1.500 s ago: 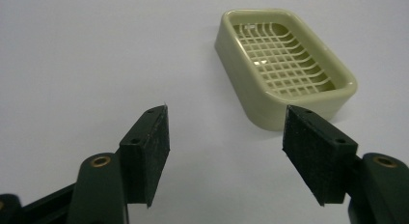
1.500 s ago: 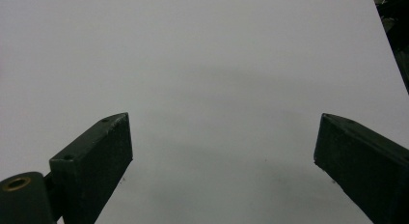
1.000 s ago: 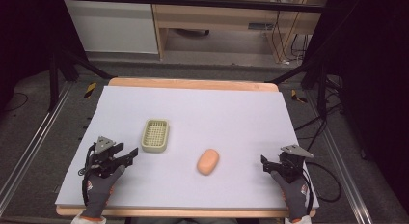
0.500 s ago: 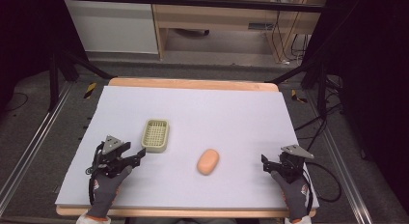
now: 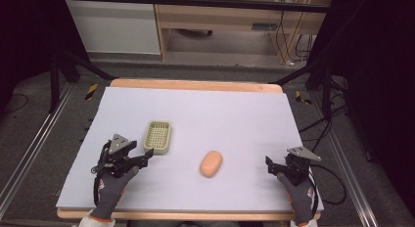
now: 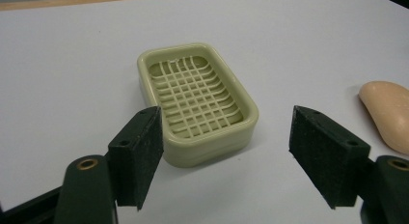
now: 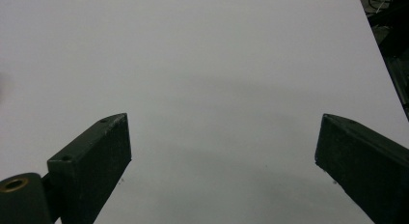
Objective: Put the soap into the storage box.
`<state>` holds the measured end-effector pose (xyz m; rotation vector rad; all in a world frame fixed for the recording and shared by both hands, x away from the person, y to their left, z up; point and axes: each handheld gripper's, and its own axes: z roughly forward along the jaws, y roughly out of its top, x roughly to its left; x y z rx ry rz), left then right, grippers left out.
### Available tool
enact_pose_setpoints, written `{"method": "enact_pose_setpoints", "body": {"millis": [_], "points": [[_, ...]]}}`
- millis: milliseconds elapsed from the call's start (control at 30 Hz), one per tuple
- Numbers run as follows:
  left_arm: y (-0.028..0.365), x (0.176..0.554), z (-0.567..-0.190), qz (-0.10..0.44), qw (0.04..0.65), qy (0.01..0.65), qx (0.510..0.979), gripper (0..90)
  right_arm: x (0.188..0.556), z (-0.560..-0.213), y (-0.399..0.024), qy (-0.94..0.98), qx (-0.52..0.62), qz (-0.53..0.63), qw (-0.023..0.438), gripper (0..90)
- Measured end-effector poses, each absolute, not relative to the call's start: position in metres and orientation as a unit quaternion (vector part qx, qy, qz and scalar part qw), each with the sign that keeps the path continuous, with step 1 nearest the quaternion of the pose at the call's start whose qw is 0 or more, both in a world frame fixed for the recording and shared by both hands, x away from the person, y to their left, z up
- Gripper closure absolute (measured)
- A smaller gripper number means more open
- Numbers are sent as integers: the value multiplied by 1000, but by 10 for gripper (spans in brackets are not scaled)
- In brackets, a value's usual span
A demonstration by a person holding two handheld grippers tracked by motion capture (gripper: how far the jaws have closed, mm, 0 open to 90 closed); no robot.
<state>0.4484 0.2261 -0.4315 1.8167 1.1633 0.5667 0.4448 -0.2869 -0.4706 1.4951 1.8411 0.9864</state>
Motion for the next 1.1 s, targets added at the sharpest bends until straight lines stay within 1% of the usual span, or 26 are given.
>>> {"method": "enact_pose_setpoints", "body": {"millis": [233, 400, 700, 1100], "points": [[215, 451, -419, 231, 449, 455, 734, 257, 444, -471, -285, 689, 556, 365, 287, 63], [198, 453, -409, 229, 457, 439, 739, 254, 444, -471, -284, 691, 556, 363, 286, 68], [173, 457, -411, 215, 459, 427, 749, 251, 445, -473, -283, 691, 559, 359, 285, 68], [149, 460, -412, 206, 456, 417, 759, 248, 444, -473, -283, 690, 558, 359, 288, 68]]}}
